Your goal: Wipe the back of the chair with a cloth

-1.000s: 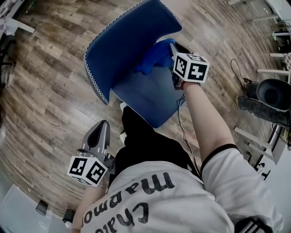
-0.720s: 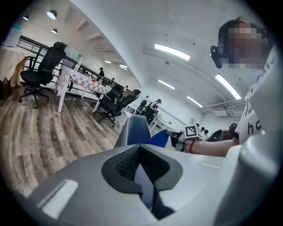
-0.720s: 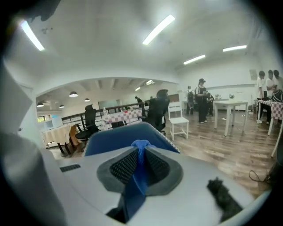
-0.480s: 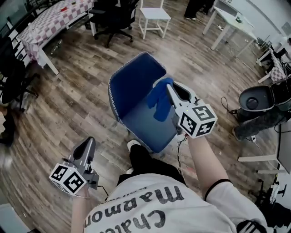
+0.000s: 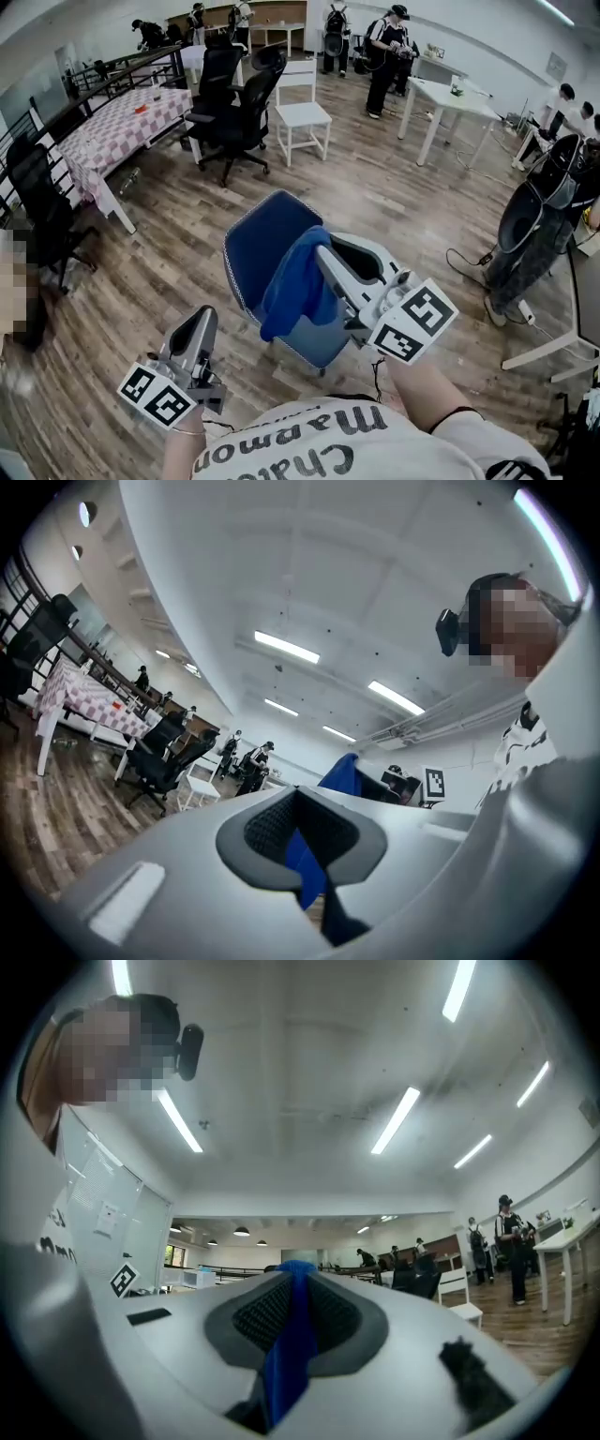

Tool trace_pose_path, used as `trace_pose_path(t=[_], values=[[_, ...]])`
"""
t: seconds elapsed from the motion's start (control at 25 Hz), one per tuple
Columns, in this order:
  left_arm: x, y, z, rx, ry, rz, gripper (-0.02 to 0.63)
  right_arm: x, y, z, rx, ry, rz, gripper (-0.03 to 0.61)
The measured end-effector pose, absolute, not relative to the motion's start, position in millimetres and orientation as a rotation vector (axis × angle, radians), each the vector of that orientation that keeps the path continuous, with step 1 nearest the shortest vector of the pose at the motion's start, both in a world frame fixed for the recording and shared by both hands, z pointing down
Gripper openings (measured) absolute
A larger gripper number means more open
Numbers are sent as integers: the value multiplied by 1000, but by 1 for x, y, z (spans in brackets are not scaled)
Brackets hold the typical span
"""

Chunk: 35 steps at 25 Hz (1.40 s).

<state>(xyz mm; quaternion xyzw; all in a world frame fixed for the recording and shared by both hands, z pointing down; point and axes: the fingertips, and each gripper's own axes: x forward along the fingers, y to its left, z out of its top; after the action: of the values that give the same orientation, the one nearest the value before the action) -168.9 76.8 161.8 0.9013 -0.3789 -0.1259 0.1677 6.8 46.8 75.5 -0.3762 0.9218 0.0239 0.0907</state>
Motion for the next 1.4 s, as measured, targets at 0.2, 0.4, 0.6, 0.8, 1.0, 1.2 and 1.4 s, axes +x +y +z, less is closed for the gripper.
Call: trace_pose_path(t=[0.2, 0.4, 0.6, 0.8, 1.0, 1.2, 1.4], values=[[-134, 95, 136, 2642, -1180, -375, 5, 34, 69, 66, -1048, 2827, 206, 54], [-81, 108, 145, 2611, -1262, -441, 6, 89, 81, 89, -999, 2895, 140, 54], [-36, 130, 161, 2568, -1335, -444, 6, 140, 88, 105, -1001, 2900, 117, 54], [-12, 151, 163, 2551, -1374, -422, 6, 176, 97, 116, -1025, 2868, 80, 52], [-1, 170, 159, 2553, -1401, -381, 6, 185, 111, 121, -1005, 2867, 36, 52], [0, 183, 165, 2527, -1416, -365, 6, 190, 124, 128, -1012, 2880, 35, 52], [0, 199, 172, 2512, -1428, -360, 6, 196, 138, 138, -1027, 2881, -3, 52]])
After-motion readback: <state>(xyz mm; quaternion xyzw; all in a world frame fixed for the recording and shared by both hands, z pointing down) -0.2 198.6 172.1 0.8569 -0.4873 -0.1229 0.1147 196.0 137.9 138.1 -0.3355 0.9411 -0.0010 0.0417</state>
